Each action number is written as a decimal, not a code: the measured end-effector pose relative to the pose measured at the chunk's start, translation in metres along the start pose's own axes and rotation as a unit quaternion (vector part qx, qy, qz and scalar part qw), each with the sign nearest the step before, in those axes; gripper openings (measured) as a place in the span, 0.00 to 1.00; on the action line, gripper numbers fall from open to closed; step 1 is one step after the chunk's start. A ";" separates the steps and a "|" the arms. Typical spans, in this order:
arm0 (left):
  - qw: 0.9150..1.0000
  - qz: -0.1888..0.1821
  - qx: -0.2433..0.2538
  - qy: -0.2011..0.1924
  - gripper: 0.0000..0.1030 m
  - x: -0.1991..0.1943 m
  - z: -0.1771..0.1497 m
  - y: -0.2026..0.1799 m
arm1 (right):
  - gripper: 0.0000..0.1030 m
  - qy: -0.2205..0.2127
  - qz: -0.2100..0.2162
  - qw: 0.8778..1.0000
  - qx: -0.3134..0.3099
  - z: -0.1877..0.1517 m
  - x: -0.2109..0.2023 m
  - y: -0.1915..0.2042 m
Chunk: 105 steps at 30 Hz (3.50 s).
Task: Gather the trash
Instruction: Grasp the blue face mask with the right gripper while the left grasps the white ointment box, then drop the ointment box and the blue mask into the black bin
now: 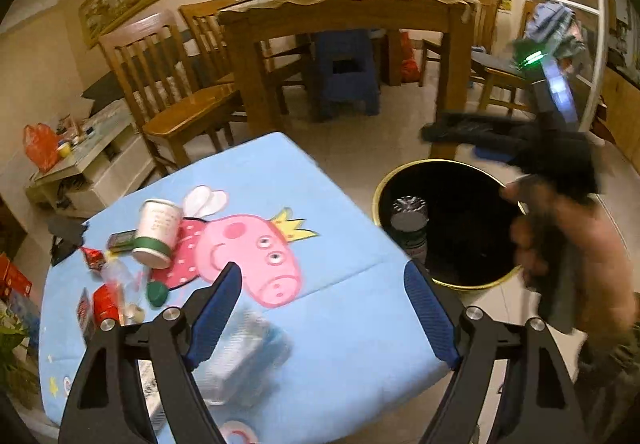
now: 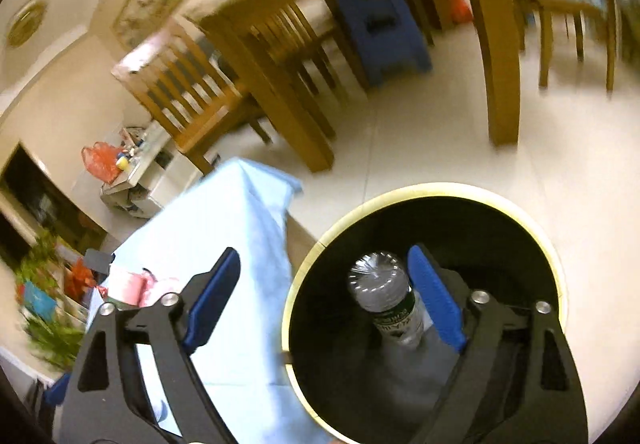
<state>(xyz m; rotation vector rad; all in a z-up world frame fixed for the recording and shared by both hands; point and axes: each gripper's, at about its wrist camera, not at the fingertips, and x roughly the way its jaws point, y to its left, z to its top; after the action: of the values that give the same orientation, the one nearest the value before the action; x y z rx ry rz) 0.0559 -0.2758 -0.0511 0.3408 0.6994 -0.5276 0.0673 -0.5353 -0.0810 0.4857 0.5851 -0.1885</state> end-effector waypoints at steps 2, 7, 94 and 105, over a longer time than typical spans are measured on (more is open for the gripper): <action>1.000 0.016 -0.017 -0.002 0.82 -0.001 -0.002 0.017 | 0.93 -0.013 0.017 0.999 -0.034 -0.005 -0.022 0.021; 0.995 0.058 -0.086 -0.001 0.83 -0.007 -0.010 0.089 | 0.94 0.032 0.142 0.983 -0.109 -0.033 -0.035 0.097; 0.991 -0.125 0.019 0.037 0.46 0.088 0.053 -0.094 | 0.18 -0.017 -0.109 0.992 -0.064 -0.015 -0.100 -0.069; 0.990 -0.118 0.038 0.060 0.51 0.113 0.052 -0.119 | 0.18 -0.019 -0.124 0.990 -0.067 -0.014 -0.100 -0.069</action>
<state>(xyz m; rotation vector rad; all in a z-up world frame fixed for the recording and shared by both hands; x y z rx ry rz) 0.0878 -0.4360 -0.1056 0.3647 0.8428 -0.7654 -0.0426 -0.5852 -0.0608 0.2775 0.6161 -0.3915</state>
